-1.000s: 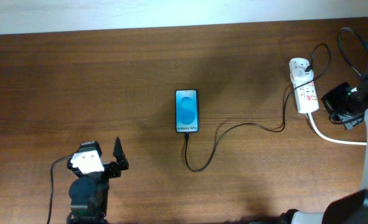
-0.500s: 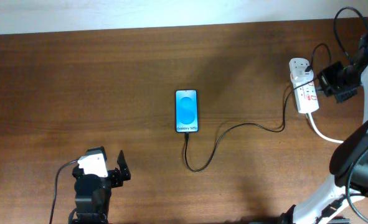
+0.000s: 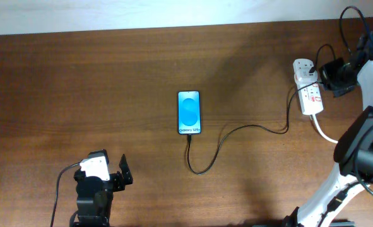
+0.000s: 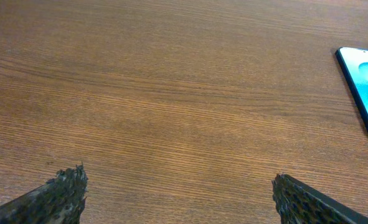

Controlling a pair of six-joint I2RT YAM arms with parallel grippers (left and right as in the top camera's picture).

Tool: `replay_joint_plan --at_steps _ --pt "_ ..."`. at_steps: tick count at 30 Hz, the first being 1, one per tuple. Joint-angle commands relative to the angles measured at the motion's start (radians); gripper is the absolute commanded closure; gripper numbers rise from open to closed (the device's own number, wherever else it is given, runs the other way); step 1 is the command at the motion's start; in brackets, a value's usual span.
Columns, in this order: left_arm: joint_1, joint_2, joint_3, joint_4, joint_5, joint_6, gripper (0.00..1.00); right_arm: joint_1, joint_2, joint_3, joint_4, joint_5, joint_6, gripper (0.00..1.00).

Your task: Plug charger to phone and switch on socket

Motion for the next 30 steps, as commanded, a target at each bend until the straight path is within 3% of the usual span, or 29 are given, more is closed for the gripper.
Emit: replay_joint_plan --at_steps 1,30 --pt "0.002 -0.004 -0.004 -0.002 0.007 -0.005 0.01 -0.006 0.05 0.021 0.017 -0.009 0.023 0.96" --pt "0.002 -0.004 -0.004 -0.002 0.007 -0.006 0.01 -0.006 0.13 0.02 0.13 -0.005 0.031 0.96"
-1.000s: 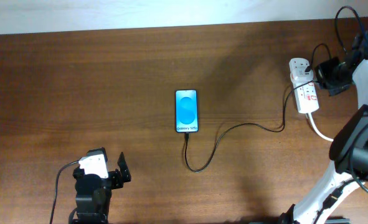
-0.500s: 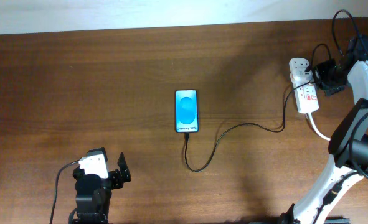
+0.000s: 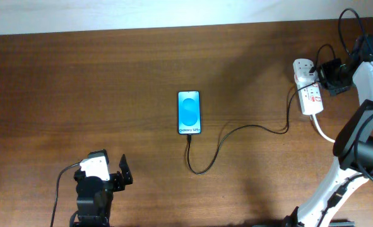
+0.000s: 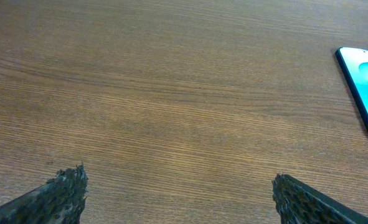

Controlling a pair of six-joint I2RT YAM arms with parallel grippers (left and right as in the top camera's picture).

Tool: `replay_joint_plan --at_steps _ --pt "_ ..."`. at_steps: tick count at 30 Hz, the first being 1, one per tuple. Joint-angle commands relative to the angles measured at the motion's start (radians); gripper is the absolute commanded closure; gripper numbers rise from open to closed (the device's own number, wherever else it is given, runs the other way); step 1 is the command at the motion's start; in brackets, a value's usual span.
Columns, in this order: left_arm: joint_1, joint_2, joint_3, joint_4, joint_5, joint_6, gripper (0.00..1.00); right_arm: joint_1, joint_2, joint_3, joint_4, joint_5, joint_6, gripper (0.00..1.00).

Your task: Plug charger to phone and switch on socket

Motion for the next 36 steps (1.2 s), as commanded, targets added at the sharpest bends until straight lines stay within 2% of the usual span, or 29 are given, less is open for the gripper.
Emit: replay_joint_plan --at_steps 1,10,15,19,27,30,31,32,34,35,36 --pt "0.002 -0.004 -0.004 -0.002 0.007 -0.005 0.01 -0.005 0.066 0.02 0.01 -0.005 0.0 0.96" --pt "0.002 -0.004 -0.004 -0.002 0.007 -0.005 0.01 0.02 0.121 0.019 0.001 -0.003 -0.034 0.96" --pt "0.002 -0.004 -0.004 -0.002 0.007 -0.005 0.01 0.006 0.027 0.019 -0.131 0.102 -0.038 0.96" --pt "0.002 -0.004 -0.004 -0.002 0.007 -0.005 0.01 0.006 -0.156 0.019 -0.231 0.244 -0.12 0.96" --pt "0.002 -0.004 -0.004 -0.002 0.007 -0.005 0.01 0.093 -0.657 0.019 -0.437 0.254 -0.397 0.96" --pt "0.002 -0.004 -0.004 -0.002 0.007 -0.005 0.0 0.121 -0.805 0.019 -0.499 0.254 -0.433 0.96" --pt "0.002 -0.004 -0.004 -0.002 0.007 -0.005 0.0 0.121 -0.876 0.019 -0.527 0.254 -0.432 0.93" --pt "0.002 -0.004 -0.004 -0.002 0.007 -0.005 0.01 0.121 -0.915 0.019 -0.544 0.254 -0.432 0.81" --pt "0.002 -0.004 -0.004 -0.002 0.007 -0.005 0.01 0.118 -1.01 0.019 -0.594 0.254 -0.432 0.43" --pt "0.002 -0.004 -0.004 -0.002 0.007 -0.005 0.01 0.118 -1.042 0.019 -0.612 0.254 -0.432 0.08" --pt "0.002 -0.004 -0.004 -0.002 0.007 -0.006 0.01 0.118 -1.078 0.019 -0.633 0.254 -0.432 0.01"
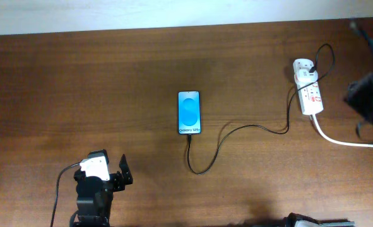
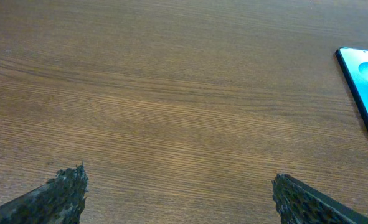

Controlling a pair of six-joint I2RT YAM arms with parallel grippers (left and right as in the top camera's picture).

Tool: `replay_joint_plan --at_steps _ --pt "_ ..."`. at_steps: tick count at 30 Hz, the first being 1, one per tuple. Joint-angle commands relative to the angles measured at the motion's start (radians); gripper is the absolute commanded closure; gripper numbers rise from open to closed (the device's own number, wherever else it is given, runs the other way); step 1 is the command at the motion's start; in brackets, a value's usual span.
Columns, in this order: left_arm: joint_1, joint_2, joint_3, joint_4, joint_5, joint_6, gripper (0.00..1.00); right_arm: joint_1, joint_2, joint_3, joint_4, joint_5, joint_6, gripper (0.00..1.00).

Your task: Plug charger to phone and switch on socket

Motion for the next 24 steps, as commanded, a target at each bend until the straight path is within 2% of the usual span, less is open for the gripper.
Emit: replay_joint_plan --at_steps 1,7,17,24 --pt "0.002 -0.004 -0.004 -0.002 0.006 -0.005 0.0 0.001 -0.116 0.002 -0.05 0.016 -0.019 0.01" --pt "0.002 -0.004 -0.004 -0.002 0.006 -0.005 0.01 0.001 -0.245 0.002 -0.093 0.016 -0.019 0.01" --pt "0.002 -0.004 -0.004 -0.002 0.006 -0.005 0.01 0.001 -0.245 0.002 -0.093 0.016 -0.019 0.02" --pt "0.002 -0.004 -0.004 -0.002 0.006 -0.005 0.01 0.01 -0.259 -0.008 -0.177 0.024 -0.019 0.02"
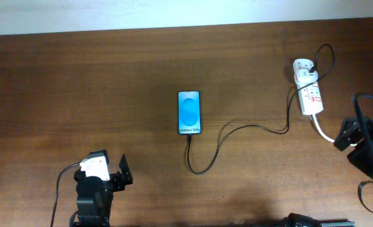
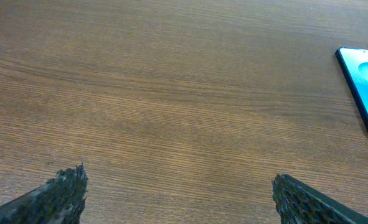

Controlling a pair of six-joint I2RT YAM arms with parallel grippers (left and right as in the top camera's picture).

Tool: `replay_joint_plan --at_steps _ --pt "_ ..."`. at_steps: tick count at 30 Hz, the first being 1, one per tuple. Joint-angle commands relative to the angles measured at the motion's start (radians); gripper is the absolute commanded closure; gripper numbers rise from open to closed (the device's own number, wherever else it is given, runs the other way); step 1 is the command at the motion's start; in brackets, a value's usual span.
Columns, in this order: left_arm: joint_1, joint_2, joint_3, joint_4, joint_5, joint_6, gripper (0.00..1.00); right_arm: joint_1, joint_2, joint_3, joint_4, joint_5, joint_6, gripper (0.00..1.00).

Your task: Plug charger to phone and switch on socket

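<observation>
The phone [image 1: 189,112] lies face up in the middle of the table, its screen lit blue; its edge also shows at the right of the left wrist view [image 2: 364,87]. A black charger cable [image 1: 236,129] runs from the phone's near end, loops, and reaches the white power strip [image 1: 307,94] at the far right, where a plug [image 1: 305,67] sits. My left gripper [image 1: 101,171] [image 2: 179,180] rests open at the near left, holding nothing. My right gripper [image 1: 345,137] is a dark shape at the right edge, below the strip and apart from it; its jaws do not show.
The strip's white lead [image 1: 325,133] runs toward the right edge under my right arm. The brown wooden table [image 1: 79,82] ends at a pale wall along the far side. The left arm's cable [image 1: 60,183] loops at the near left.
My right arm has moved from the right edge level with the power strip down toward the near right corner. Phone, cable, strip and left gripper are unchanged.
At the two oldest moments my right gripper was up against the power strip's right side. Then it was off the strip at the right edge, and now it is lower still. The phone stayed lit with its cable attached, and the left arm never moved.
</observation>
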Motion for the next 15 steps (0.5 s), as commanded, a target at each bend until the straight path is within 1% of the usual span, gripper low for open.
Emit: replay_joint_plan --at_steps 1,3,5,7,12,14,15 --pt "0.002 -0.004 -0.004 -0.002 0.007 -0.005 0.01 0.024 -0.022 -0.016 -0.001 0.019 -0.01 0.02" --pt "0.002 -0.004 -0.004 -0.002 0.007 -0.005 0.01 0.106 -0.071 -0.069 0.053 0.043 -0.011 0.01" --pt "0.002 -0.004 -0.004 -0.002 0.007 -0.005 0.01 0.19 -0.14 -0.163 0.154 0.066 -0.011 0.02" --pt "0.002 -0.004 -0.004 -0.002 0.007 -0.005 0.01 0.243 -0.236 -0.309 0.284 0.065 -0.011 0.01" --pt "0.002 -0.004 -0.004 -0.002 0.007 -0.005 0.01 0.27 -0.513 -0.74 0.612 0.057 -0.01 0.02" --pt "0.002 -0.004 -0.004 -0.002 0.007 -0.005 0.01 0.27 -0.61 -0.874 0.735 0.029 -0.011 0.01" --pt "0.002 -0.004 -0.004 -0.002 0.007 -0.005 0.01 0.27 -0.676 -0.969 0.834 0.003 -0.011 0.02"
